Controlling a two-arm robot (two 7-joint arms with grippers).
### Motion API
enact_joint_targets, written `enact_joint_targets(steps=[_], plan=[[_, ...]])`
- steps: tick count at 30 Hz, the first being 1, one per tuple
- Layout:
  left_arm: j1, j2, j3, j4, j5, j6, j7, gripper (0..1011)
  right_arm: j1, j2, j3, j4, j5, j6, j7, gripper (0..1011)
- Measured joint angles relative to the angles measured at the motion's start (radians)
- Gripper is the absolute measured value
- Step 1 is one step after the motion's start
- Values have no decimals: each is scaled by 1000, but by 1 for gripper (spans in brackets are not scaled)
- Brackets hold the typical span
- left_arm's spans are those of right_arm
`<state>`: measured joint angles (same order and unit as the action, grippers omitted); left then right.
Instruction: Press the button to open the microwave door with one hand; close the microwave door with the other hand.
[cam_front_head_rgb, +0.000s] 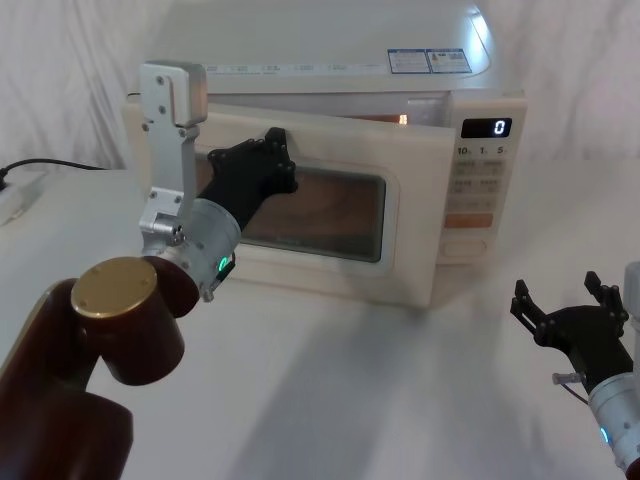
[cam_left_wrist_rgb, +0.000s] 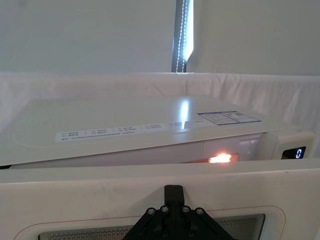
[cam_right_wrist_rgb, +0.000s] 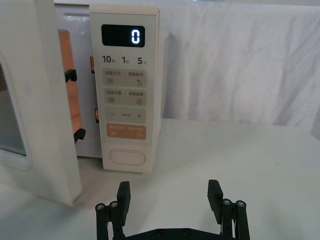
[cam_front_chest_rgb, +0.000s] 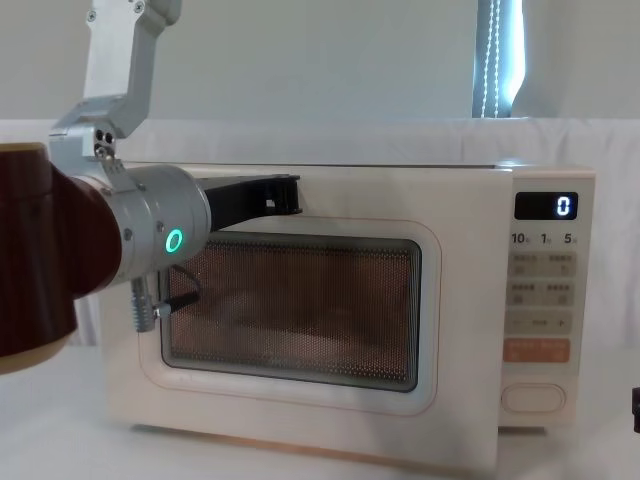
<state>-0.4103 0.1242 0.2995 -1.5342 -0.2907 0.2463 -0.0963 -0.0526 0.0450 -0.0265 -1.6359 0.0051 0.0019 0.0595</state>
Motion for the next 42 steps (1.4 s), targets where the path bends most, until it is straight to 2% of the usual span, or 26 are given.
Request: enact_joint_targets(steps=[12, 42], plan=[[-17, -36, -18, 43, 38, 0, -3, 0, 0, 0, 0, 0, 0, 0, 0, 1002], [-64, -88, -45, 135, 103, -17, -22, 0, 0, 0, 0, 0, 0, 0, 0, 1002]])
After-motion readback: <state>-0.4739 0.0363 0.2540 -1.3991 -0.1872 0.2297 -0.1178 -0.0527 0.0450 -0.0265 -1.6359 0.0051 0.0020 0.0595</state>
